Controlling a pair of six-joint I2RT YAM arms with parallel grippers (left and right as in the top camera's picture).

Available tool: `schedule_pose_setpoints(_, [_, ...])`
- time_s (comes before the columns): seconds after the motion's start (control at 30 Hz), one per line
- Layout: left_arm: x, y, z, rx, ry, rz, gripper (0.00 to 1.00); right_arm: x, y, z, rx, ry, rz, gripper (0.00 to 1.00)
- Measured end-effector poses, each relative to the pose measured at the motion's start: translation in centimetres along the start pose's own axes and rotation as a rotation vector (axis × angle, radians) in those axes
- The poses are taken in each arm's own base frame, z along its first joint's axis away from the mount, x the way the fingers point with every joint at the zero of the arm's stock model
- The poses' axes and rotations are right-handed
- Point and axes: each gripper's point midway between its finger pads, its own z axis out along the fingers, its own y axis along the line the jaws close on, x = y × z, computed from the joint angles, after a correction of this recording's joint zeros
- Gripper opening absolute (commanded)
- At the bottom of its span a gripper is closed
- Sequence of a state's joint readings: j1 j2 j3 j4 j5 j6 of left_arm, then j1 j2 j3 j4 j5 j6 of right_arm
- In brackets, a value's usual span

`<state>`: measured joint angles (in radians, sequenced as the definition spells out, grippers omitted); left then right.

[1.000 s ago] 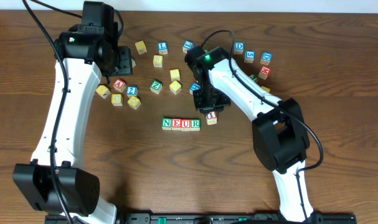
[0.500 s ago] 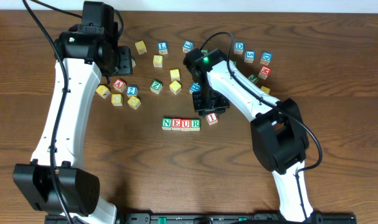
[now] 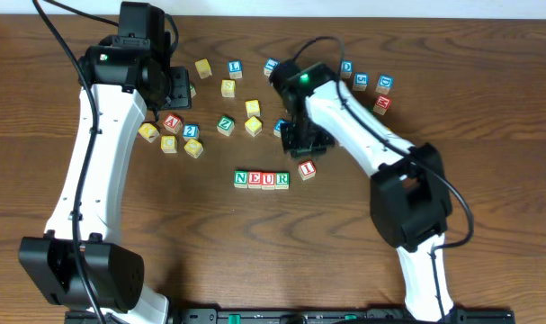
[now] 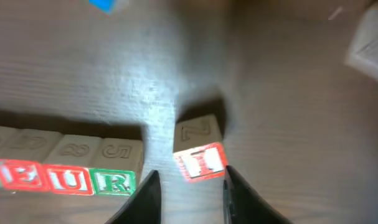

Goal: Spell out NEURIPS
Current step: 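Carry the red I block to the right end of the NEUR row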

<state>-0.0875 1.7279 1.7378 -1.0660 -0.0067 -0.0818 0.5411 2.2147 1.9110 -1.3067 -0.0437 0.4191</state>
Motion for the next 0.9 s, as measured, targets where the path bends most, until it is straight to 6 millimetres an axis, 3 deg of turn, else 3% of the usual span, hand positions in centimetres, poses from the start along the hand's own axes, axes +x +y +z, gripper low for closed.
schedule_pose_setpoints(0.1, [0.0, 0.0, 0.0, 0.000, 0.000, 0.000, 0.58, -1.1, -0.6, -2.1, -0.029, -0.064, 0.010, 0.01])
schedule_pose_setpoints(0.27, [0.0, 0.0, 0.0, 0.000, 0.000, 0.000, 0.58, -3.3, -1.0, -3.4, -0.069, -0.164, 0.026, 0.01])
schedule_pose_setpoints(0.37, [0.0, 0.0, 0.0, 0.000, 0.000, 0.000, 0.58, -3.6, -0.5, -2.2, -0.086, -0.177, 0.012, 0.01])
schedule_pose_setpoints(0.7, [0.0, 0.0, 0.0, 0.000, 0.000, 0.000, 0.58, -0.6, -0.4, 3.6, -0.070, -0.084, -0.012, 0.01])
schedule_pose_setpoints(0.9, [0.0, 0.0, 0.0, 0.000, 0.000, 0.000, 0.58, 0.1, -0.7, 4.3, -0.062, -0.063, -0.011, 0.01])
